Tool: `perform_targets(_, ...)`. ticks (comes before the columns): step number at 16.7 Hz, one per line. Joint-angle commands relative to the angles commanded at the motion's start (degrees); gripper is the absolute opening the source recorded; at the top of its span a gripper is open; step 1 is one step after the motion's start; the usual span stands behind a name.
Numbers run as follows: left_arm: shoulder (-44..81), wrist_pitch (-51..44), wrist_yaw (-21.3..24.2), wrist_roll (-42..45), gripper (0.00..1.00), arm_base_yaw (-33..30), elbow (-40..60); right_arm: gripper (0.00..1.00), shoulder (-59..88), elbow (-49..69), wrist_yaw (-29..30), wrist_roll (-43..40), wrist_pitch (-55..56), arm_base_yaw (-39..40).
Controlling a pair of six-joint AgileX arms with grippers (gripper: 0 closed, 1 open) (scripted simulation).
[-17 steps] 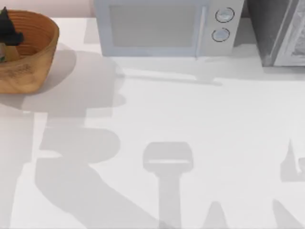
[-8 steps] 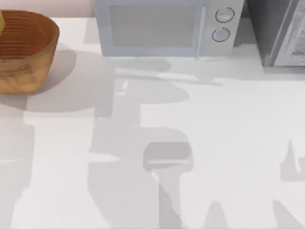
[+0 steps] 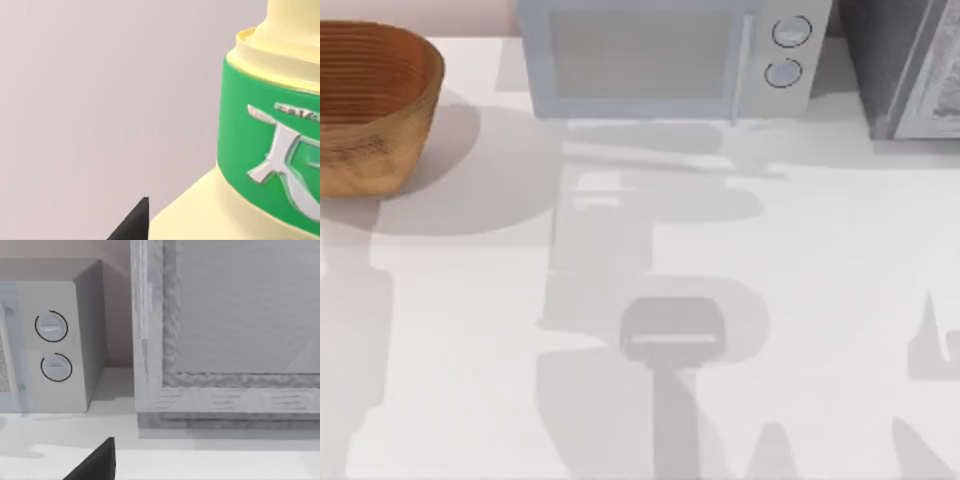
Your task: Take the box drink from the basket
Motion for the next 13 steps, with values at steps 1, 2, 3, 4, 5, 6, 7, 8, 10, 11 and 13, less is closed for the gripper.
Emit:
perform_targets(1, -0.41, -0.23, -0.04, -0.04, 0.0, -0.05, -0.36, 1.0, 0.0, 0.0, 0.0, 0.0, 0.0, 0.0)
perform_targets(2, -1.26, -0.67, -0.12, -0.1, 0.0, -0.14, -1.11, 1.0, 0.0, 0.0, 0.0, 0.0, 0.0, 0.0)
perform_targets(3, -2.55, -1.25, -0.24, -0.17, 0.0, -0.28, -2.15, 1.0, 0.0, 0.0, 0.0, 0.0, 0.0, 0.0)
perform_targets(4, -4.29, -1.93, -0.4, -0.24, 0.0, -0.45, -3.48, 1.0, 0.0, 0.0, 0.0, 0.0, 0.0, 0.0)
perform_targets(5, -6.47, -2.7, -0.58, -0.3, 0.0, -0.65, -5.04, 1.0, 0.0, 0.0, 0.0, 0.0, 0.0, 0.0)
perform_targets(6, -9.05, -3.53, -0.8, -0.34, 0.0, -0.88, -6.82, 1.0, 0.0, 0.0, 0.0, 0.0, 0.0, 0.0)
perform_targets(7, -11.98, -4.44, -1.05, -0.37, 0.0, -1.14, -8.76, 1.0, 0.0, 0.0, 0.0, 0.0, 0.0, 0.0)
perform_targets(8, -15.22, -5.44, -1.34, -0.41, 0.0, -1.41, -10.86, 1.0, 0.0, 0.0, 0.0, 0.0, 0.0, 0.0)
perform_targets(10, -22.52, -7.73, -2.0, -0.49, 0.0, -2.0, -15.59, 1.0, 0.0, 0.0, 0.0, 0.0, 0.0, 0.0)
perform_targets(11, -26.51, -9.0, -2.38, -0.54, 0.0, -2.32, -18.24, 1.0, 0.0, 0.0, 0.0, 0.0, 0.0, 0.0)
perform_targets(13, -35.13, -11.75, -3.2, -0.62, 0.0, -3.0, -23.94, 1.0, 0.0, 0.0, 0.0, 0.0, 0.0, 0.0)
